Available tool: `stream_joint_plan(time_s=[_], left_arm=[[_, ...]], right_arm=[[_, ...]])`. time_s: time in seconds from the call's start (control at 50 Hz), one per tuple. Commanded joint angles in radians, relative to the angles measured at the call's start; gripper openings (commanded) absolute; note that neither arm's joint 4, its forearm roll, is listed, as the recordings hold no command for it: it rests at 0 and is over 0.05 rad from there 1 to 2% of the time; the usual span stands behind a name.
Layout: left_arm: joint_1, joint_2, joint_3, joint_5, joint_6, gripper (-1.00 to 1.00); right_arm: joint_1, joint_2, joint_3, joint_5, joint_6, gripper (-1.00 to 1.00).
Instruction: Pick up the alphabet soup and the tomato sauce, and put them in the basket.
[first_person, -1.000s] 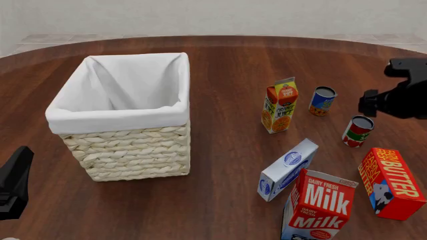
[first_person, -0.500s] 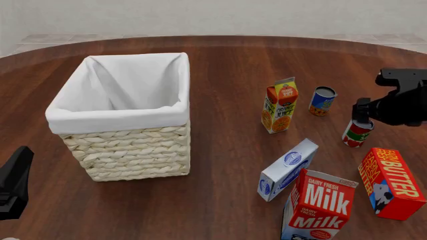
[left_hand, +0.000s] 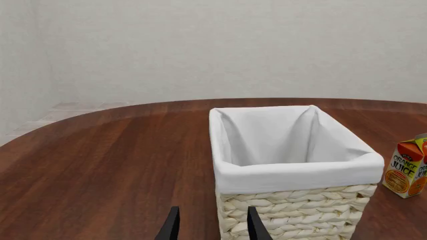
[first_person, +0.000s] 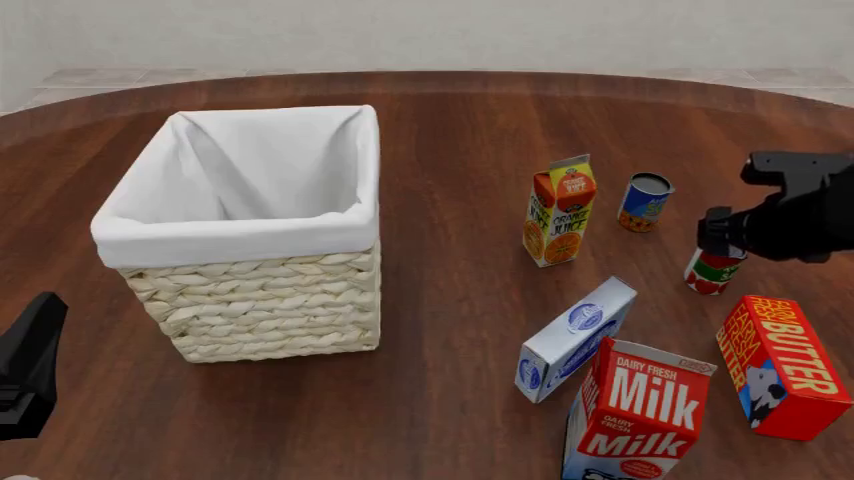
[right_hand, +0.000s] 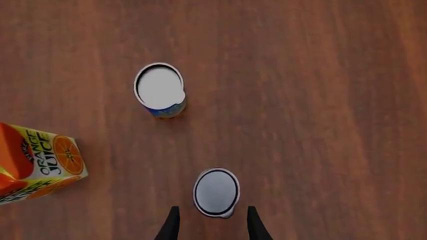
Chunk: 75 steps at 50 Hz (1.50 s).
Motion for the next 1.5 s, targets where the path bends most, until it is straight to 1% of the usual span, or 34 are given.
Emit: stream_joint_plan(time_s=[0.02,0.68,1.5], left_arm=[[0.0,0.0,0.0,0.0,0.0,1.0],[0.0,0.0,0.0,0.0,0.0,1.0],[0.0,0.0,0.0,0.0,0.0,1.0]], right_arm=[[-0.003,0.026,0.001,-0.02,0.001,1.0],[-0.014,0.098,-0.013,-0.061,-0.005,1.0],[-0.009,0.144,0.015,-0.115,0.002,1.0]])
